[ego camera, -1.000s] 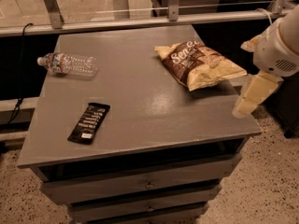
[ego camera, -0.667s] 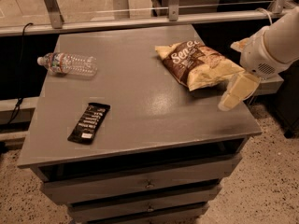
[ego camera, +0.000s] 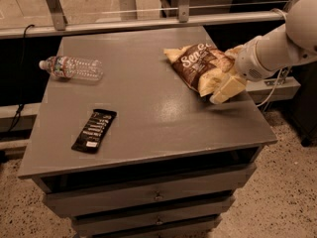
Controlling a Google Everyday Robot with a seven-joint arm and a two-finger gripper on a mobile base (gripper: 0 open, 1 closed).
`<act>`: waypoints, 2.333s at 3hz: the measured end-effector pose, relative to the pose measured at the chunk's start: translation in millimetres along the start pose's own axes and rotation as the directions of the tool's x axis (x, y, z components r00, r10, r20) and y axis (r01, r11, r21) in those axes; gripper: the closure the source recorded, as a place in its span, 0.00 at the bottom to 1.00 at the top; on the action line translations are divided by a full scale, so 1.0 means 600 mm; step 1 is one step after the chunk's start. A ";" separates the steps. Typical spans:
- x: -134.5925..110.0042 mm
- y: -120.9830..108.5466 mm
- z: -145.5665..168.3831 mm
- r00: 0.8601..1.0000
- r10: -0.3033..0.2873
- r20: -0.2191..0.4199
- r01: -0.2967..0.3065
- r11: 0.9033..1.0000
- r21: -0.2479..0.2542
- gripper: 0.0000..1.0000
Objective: Pick brown chip bag
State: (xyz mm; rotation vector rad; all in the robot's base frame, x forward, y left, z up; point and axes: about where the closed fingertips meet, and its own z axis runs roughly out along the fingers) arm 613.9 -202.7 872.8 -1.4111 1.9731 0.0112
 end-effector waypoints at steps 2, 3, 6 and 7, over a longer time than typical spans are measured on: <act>-0.011 -0.023 0.011 0.999 0.010 0.053 -0.011 1.000 0.016 0.65; -0.057 -0.032 -0.026 0.991 -0.033 0.130 0.028 0.999 0.042 0.88; -0.216 -0.107 -0.153 0.906 -0.140 0.400 0.062 0.978 0.201 1.00; -0.225 -0.117 -0.168 0.899 -0.148 0.411 0.061 0.974 0.218 1.00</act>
Offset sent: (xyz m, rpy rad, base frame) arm 0.0170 -0.0019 0.0218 0.0683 -0.0666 0.0122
